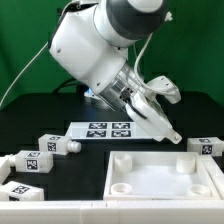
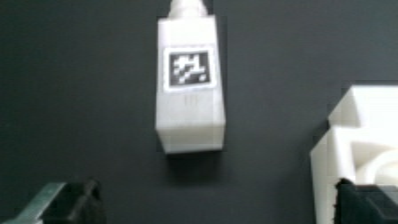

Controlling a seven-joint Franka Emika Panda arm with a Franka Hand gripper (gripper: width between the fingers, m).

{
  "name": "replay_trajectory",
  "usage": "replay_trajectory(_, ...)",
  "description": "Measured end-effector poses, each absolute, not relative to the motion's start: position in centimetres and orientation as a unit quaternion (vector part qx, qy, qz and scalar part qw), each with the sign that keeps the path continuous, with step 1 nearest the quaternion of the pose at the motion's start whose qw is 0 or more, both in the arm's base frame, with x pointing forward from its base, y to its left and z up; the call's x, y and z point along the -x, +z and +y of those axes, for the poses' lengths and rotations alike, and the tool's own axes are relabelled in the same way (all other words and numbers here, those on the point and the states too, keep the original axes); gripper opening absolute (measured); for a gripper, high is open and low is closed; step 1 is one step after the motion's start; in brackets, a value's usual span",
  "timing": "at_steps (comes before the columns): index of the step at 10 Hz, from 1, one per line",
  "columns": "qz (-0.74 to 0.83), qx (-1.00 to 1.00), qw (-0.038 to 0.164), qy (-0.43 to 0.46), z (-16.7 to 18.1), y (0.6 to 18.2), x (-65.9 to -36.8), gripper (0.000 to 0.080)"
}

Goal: Assemble one leg

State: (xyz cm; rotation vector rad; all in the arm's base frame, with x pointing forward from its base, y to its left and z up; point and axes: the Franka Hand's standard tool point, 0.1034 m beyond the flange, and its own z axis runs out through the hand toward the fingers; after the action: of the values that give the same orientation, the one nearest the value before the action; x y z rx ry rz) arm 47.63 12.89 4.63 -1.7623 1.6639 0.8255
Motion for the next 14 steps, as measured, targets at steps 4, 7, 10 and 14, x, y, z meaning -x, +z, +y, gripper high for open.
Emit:
replay_trajectory(4, 0.623, 0.658, 0.286, 0.310, 13.0, 4.5, -48.1, 0.0649)
replay_trajectory(7, 0.610, 0.684, 0.279, 0.288, 16.1, 4.6, -48.4, 0.0649)
replay_trajectory(10, 0.581, 0.712, 0.287, 0.273, 16.4, 4.3, -48.3, 0.0649)
replay_trajectory(14, 0.555, 0.673, 0.329, 0.362, 16.0, 2.9, -46.8, 0.0649)
